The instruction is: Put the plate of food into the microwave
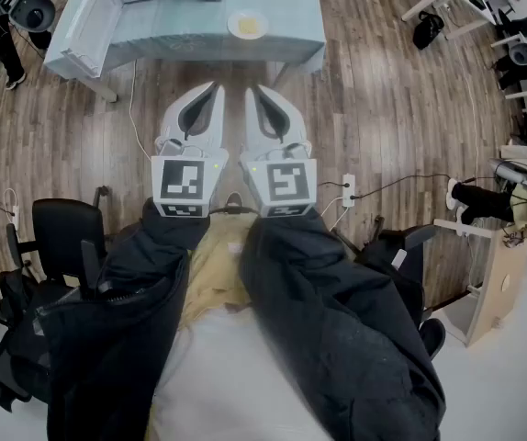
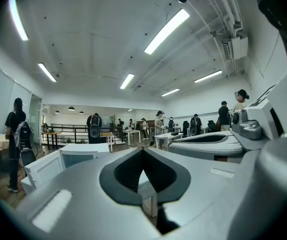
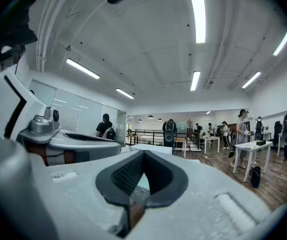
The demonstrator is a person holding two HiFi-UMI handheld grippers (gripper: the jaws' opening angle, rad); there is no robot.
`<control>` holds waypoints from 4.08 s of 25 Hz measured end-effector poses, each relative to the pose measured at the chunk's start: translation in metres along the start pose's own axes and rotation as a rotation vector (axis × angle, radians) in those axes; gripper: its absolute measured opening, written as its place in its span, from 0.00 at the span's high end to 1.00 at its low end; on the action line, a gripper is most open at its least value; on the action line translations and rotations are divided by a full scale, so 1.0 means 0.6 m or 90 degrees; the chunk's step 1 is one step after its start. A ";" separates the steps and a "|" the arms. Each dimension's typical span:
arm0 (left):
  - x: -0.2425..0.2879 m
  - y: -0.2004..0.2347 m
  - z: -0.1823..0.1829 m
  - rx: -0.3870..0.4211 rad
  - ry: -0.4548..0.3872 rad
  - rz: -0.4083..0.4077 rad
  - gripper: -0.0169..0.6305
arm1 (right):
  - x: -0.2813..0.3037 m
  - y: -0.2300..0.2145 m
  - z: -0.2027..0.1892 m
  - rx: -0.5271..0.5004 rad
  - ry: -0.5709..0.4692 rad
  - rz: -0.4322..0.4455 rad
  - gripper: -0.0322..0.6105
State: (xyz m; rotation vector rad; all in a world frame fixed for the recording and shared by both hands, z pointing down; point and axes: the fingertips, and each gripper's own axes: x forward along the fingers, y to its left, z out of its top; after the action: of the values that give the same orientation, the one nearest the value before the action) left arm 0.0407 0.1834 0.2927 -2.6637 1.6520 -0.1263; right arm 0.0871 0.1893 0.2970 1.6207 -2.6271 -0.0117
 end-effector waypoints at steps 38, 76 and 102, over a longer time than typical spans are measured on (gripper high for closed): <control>0.136 0.046 -0.046 -0.049 0.024 -0.020 0.98 | 0.108 -0.056 -0.060 0.036 0.052 0.038 0.95; 0.281 0.290 -0.094 -0.085 0.056 -0.033 0.98 | 0.376 -0.027 -0.109 0.033 0.132 0.006 0.95; 0.566 0.372 -0.220 -0.104 0.220 0.020 0.98 | 0.625 -0.258 -0.214 0.120 0.201 0.051 0.95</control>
State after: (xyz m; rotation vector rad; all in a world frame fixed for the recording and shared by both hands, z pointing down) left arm -0.0180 -0.2148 0.4360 -2.8640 1.8687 -0.4992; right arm 0.0636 -0.2124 0.4358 1.4237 -2.5040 0.4681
